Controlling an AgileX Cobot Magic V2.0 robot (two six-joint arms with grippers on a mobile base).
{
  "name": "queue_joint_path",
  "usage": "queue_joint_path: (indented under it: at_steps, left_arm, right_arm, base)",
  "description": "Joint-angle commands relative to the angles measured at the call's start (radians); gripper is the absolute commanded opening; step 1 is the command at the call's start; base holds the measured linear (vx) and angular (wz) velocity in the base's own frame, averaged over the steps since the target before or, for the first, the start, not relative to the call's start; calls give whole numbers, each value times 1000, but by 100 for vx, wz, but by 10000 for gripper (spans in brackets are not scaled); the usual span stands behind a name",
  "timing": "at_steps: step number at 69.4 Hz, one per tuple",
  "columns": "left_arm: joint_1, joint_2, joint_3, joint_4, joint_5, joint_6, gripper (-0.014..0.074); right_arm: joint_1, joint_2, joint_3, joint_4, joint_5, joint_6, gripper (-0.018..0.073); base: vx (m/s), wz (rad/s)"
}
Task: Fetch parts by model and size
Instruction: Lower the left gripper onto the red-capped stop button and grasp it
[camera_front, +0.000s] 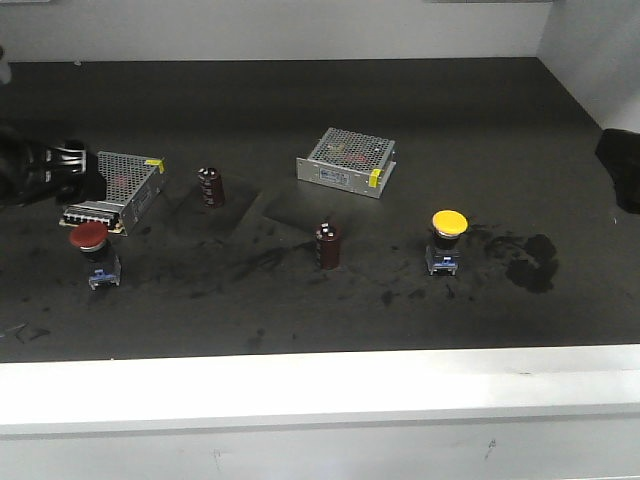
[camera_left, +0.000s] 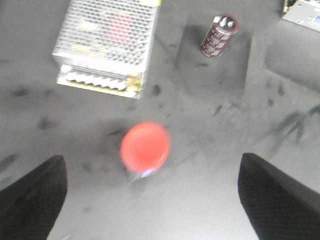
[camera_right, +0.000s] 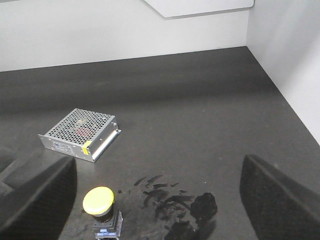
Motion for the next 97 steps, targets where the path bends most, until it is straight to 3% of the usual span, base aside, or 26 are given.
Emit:
queue_joint_path:
  at_steps: [1,14,39,58,78,97]
  left_arm:
    - [-13,55,-97,59,67,-89,645]
    - [-13,197,-201,76,193,-146,637]
    - [-31,322,-324,51,245,-156,609]
    - [-34,395,-330,52,319,-183,606]
    - [-34,415,-329,51,285,-227,584]
    - [-34,415,-329,50,292,-228,492]
  right_arm:
    - [0,-4,-31,-4,-75,-5,612]
    - [0,-4,-31,-4,-74,-5,606]
    - [0,-4,-31,-4,-72,-5,594]
    - [0,-4,-31,-4,-72,-5,594]
    - [0,-4,-31,-4,-57,-5,594]
    - [0,-4,-31,-4,-28,-5,594]
  base:
    - [0,0]
    - [0,0]
    - [0,0]
    - [0,0]
    - [0,0]
    - [0,0]
